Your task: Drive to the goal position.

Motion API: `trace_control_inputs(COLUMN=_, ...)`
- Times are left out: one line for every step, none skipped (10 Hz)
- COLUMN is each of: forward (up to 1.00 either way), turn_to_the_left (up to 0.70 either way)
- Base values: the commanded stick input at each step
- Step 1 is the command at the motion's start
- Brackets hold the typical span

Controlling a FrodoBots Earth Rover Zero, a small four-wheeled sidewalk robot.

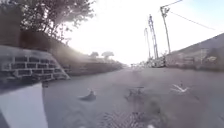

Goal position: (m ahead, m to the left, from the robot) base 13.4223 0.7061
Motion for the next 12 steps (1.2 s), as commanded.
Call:
trace_control_inputs(forward=0.7, turn_to_the_left=-0.04)
trace_control_inputs(forward=0.7, turn_to_the_left=0.0)
trace_control_inputs(forward=0.7, turn_to_the_left=0.0)
trace_control_inputs(forward=0.7, turn_to_the_left=0.0)
trace_control_inputs(forward=0.7, turn_to_the_left=0.0)
trace_control_inputs(forward=0.7, turn_to_the_left=0.0)
trace_control_inputs(forward=0.7, turn_to_the_left=0.0)
trace_control_inputs(forward=0.7, turn_to_the_left=0.0)
trace_control_inputs(forward=0.7, turn_to_the_left=0.0)
trace_control_inputs(forward=0.7, turn_to_the_left=0.0)
trace_control_inputs(forward=0.7, turn_to_the_left=0.0)
trace_control_inputs(forward=0.7, turn_to_the_left=0.0)
